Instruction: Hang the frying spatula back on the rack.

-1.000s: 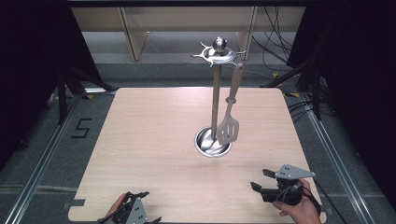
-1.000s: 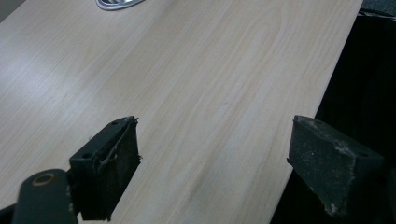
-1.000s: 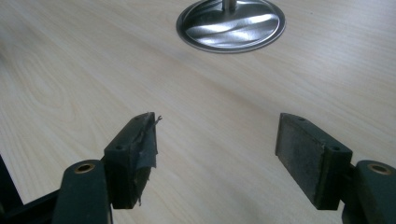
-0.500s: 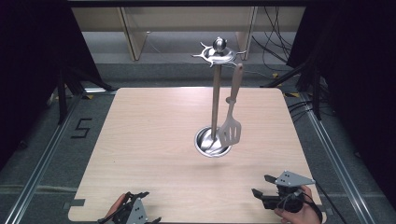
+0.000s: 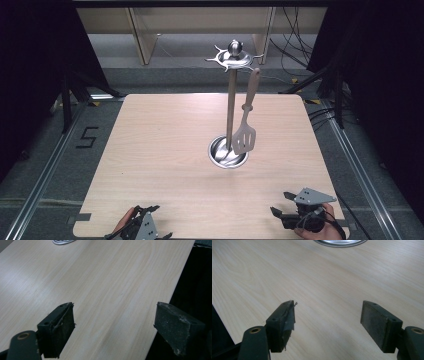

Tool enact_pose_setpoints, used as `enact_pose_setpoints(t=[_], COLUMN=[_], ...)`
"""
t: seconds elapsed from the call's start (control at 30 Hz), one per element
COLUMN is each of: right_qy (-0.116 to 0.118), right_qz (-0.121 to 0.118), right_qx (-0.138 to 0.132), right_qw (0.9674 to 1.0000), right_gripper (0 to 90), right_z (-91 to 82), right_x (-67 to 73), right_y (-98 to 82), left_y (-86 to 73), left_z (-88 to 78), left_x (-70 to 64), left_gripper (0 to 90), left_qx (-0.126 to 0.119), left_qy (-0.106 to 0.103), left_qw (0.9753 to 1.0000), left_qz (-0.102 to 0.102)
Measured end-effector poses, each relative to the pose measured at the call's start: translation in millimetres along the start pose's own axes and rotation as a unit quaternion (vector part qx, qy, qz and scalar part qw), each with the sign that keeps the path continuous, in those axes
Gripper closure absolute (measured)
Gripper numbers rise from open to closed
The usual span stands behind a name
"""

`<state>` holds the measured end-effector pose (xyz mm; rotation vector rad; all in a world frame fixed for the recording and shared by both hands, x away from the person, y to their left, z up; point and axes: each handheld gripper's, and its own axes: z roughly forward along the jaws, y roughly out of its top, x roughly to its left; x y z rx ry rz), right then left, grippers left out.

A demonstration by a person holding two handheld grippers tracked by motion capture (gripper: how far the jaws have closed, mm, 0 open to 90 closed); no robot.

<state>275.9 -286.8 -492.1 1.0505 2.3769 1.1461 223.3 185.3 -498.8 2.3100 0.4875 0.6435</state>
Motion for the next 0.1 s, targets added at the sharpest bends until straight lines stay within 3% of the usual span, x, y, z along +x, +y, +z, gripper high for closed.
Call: enact_pose_setpoints(t=[0.1], right_qy=[-0.003], right_qz=[0.006], right_qx=[0.001], right_qw=[1.0], right_gripper=[28.5], right_z=[-0.3], right_x=[0.4], right_y=[-0.8], left_y=[0.1], left_z=[-0.9], left_x=[0.4], left_gripper=[15.6], left_qx=[0.006], left_qy=[-0.008], left_qw=[0.9999], left_qz=[0.001])
